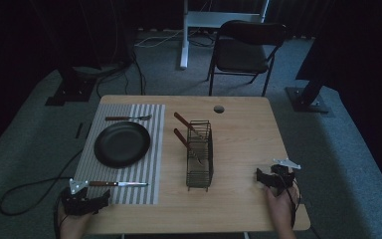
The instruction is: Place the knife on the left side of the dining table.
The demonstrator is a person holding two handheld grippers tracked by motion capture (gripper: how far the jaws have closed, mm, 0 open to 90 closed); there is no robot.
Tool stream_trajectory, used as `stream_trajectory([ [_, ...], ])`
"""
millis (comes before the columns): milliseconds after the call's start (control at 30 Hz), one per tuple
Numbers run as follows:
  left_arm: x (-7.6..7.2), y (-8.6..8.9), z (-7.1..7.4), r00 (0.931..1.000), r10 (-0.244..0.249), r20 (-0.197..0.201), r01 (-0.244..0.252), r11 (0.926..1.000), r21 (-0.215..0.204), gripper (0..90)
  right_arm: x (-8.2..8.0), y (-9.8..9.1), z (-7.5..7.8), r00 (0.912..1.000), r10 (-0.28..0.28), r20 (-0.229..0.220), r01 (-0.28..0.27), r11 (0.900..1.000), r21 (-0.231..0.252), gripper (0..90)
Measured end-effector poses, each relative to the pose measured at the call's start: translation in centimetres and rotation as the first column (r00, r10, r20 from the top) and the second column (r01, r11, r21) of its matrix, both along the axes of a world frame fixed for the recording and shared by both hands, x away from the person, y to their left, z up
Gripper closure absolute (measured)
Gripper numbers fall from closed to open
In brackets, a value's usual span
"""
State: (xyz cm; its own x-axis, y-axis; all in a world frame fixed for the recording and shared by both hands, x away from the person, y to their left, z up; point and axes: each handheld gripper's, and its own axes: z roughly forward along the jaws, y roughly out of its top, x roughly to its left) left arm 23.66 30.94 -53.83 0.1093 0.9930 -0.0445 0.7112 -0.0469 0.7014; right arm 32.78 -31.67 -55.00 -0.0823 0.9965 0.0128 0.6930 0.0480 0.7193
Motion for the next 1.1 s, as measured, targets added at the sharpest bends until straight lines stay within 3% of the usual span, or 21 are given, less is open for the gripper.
stream_trajectory([
  [267,-0.09,0.13,-0.6,0.9999,0.005,-0.015,-0.005,1.0,0.001,0.5,0.0,0.0,0.0,1.0,0.0,0.0,0.0,1.0,0.0,11.6],
  [700,-0.19,-0.21,-0.95,1.0,-0.006,0.002,0.006,0.9986,0.053,0.5,0.0,0.0,0.0,1.0,0.0,0.0,0.0,1.0,0.0,11.6],
  [1100,-0.18,-0.01,-0.9,1.0,-0.005,0.004,0.005,0.9994,0.034,0.5,0.0,0.0,0.0,1.0,0.0,0.0,0.0,1.0,0.0,11.6],
])
